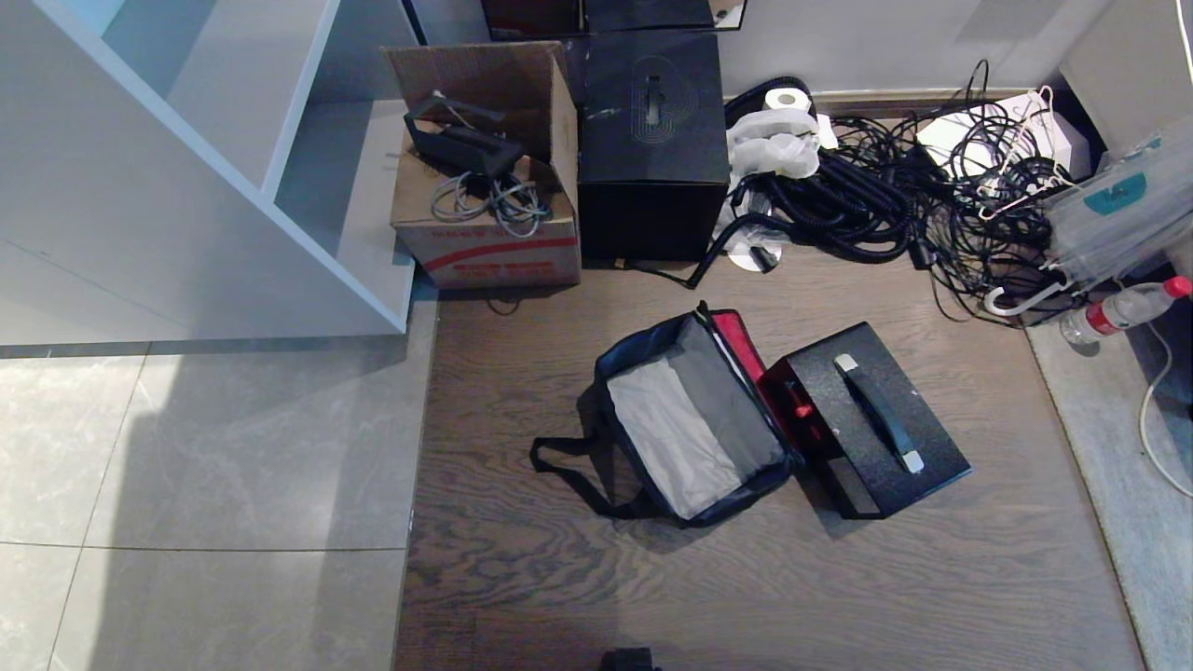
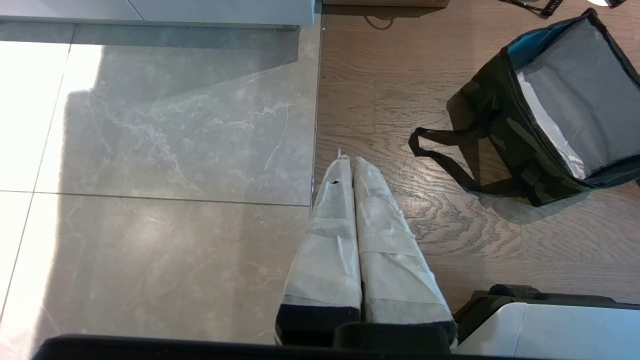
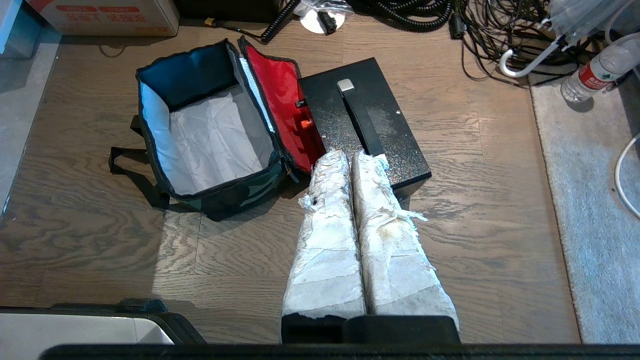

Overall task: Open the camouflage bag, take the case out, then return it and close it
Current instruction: Grip the handle again

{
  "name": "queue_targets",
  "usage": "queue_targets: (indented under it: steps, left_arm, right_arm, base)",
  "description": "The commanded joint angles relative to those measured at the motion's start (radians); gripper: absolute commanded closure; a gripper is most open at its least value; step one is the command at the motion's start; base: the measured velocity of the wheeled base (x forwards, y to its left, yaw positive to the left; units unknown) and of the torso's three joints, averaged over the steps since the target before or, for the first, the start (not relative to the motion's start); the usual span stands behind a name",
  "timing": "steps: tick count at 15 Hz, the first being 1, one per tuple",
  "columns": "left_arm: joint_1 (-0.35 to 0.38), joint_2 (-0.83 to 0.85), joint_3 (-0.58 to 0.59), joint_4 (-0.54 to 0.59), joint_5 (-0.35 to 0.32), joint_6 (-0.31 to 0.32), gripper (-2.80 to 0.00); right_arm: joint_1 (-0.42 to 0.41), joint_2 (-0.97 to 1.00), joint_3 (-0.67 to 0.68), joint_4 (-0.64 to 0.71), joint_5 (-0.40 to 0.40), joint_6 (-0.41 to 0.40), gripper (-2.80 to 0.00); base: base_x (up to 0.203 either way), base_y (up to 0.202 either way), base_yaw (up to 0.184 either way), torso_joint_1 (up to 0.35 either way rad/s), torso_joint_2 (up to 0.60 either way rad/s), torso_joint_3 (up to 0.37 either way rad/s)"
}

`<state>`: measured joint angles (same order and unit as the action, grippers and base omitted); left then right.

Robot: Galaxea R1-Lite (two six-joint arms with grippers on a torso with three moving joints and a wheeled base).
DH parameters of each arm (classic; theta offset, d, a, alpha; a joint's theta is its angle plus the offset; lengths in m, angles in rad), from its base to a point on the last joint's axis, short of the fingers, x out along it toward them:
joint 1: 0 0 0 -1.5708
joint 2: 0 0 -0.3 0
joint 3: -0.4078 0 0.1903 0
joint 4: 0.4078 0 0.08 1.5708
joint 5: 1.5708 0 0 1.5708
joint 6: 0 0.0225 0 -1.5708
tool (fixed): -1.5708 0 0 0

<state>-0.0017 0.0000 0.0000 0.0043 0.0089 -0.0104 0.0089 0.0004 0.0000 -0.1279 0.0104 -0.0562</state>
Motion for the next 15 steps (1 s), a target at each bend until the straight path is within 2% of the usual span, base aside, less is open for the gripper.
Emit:
queue_targets:
  steps: [1,15]
  left_arm:
    - [0.000,0.000,0.000,0.000,0.000,0.000,0.00]
    - [-0.001,0.000,0.000,0.000,0.000,0.000,0.00]
  right_arm:
    - [0.000,0.003,0.040,-0.001,0.000,-0.001,0.00]
    - [0.000,0.003,0.040,-0.001,0.000,-0.001,0.00]
  base:
    - [0.000,0.000,0.000,0.000,0.00,0.000]
    - [0.000,0.000,0.000,0.000,0.00,0.000]
